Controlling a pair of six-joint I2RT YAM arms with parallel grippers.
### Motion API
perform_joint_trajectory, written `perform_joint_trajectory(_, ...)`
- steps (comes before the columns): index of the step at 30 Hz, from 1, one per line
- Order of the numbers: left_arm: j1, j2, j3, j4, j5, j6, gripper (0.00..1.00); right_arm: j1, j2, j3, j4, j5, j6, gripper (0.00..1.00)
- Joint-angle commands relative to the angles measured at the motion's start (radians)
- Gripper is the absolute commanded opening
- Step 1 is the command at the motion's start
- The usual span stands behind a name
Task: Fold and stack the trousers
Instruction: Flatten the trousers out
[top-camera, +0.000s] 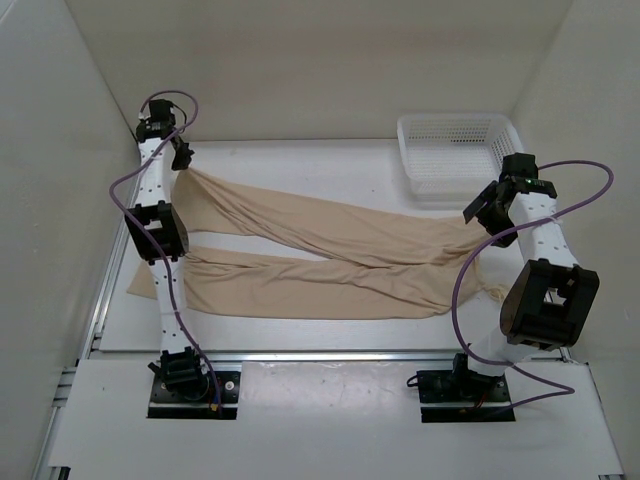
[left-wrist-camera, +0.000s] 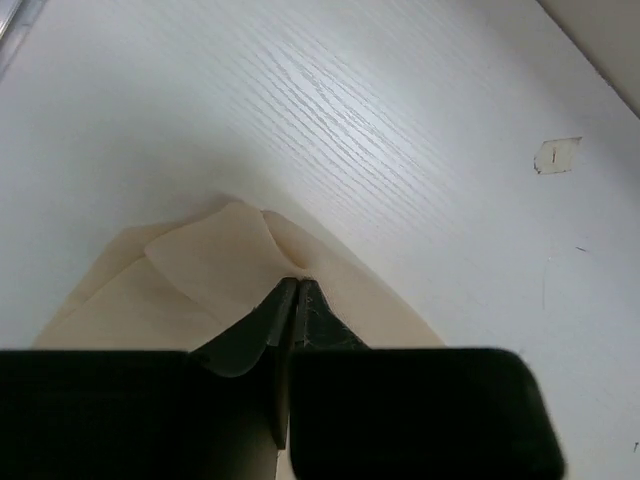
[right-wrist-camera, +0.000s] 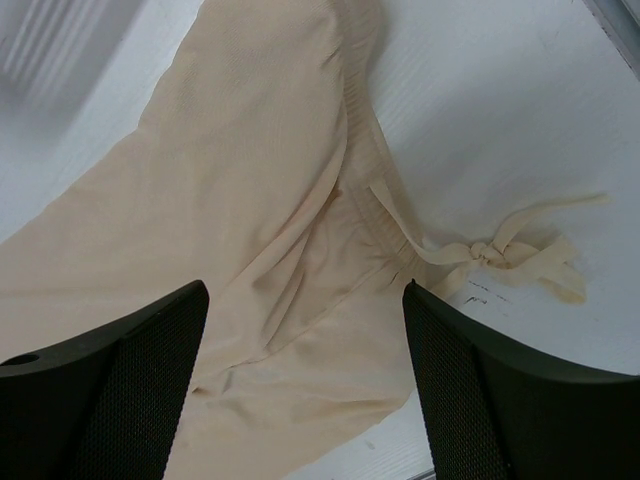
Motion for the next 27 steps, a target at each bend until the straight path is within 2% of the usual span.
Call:
perform_joint_trajectory(1,0.003,0.02,0.036,0.032,0.045,0.011,0.19,0.004,0.006,0.039,-0.011,0.018,-0.017,0.83)
perform_joint_trajectory(2,0.003,0.004,0.016,0.032,0.054,0.02,0.58,0.004,0.006,0.049,-0.022,0.018,-0.008,0.84)
perform_joint_trajectory(4,0.003,-0.054,-0.042,0.032,0.031,0.02,0.96,0.004,0.006,0.049,-0.022,0.018,-0.007,0.85)
perform_joint_trajectory(5,0.003,-0.075,-0.061,0.032,0.019,0.029,1.0,0.004,0.006,0.049,-0.022,0.018,-0.007,0.85)
perform_joint_trajectory(11,0.036,-0.287,-0.22,-0.013,-0.03,0.018,1.0,0.004,-0.023,0.025,-0.032,0.007,-0.007,0.87)
perform_joint_trajectory(12,0.036,-0.322,-0.255,-0.025,-0.03,0.018,1.0,0.004,-0.035,-0.001,-0.032,0.007,-0.007,0.84)
perform_joint_trajectory(13,0.036,-0.36,-0.345,-0.025,-0.03,0.009,0.94,0.004,-0.052,-0.018,-0.032,-0.005,-0.007,0.81)
perform_joint_trajectory(14,0.036,-0.443,-0.399,-0.025,-0.03,0.009,0.9,0.013,-0.061,-0.056,-0.032,-0.019,-0.007,0.69)
perform_joint_trajectory(16,0.036,-0.528,-0.517,-0.025,-0.017,-0.018,0.77,0.013,-0.1,-0.102,-0.032,-0.028,-0.007,0.4)
perform_joint_trajectory(17,0.036,-0.567,-0.637,-0.011,-0.007,-0.031,0.71,0.022,-0.116,-0.128,-0.032,-0.048,-0.007,0.29)
perform_joint_trajectory(18,0.021,-0.642,-0.697,-0.011,-0.007,-0.044,0.71,0.022,-0.147,-0.179,-0.032,-0.06,-0.007,0.17)
perform_joint_trajectory(19,0.012,-0.68,-0.757,0.01,0.006,-0.054,0.71,0.022,-0.162,-0.205,-0.032,-0.076,-0.007,0.14)
perform_joint_trajectory(20,-0.006,-0.715,-0.879,0.021,0.031,-0.063,0.71,0.022,-0.179,-0.231,-0.032,-0.093,-0.007,0.12)
perform_joint_trajectory(22,-0.022,-0.813,-0.995,0.021,0.031,-0.084,0.81,0.034,-0.228,-0.305,-0.032,-0.163,-0.007,0.16)
perform_joint_trajectory(24,-0.022,-0.906,-1.163,0.03,0.051,-0.109,0.85,0.064,-0.283,-0.349,-0.032,-0.192,-0.007,0.24)
perform_joint_trajectory(25,-0.008,-0.94,-1.22,0.03,0.051,-0.118,0.86,0.076,-0.3,-0.383,-0.032,-0.193,0.006,0.33)
perform_joint_trajectory(27,0.035,-1.0,-1.384,0.03,0.095,-0.144,0.87,0.099,-0.345,-0.408,-0.032,-0.193,0.017,0.42)
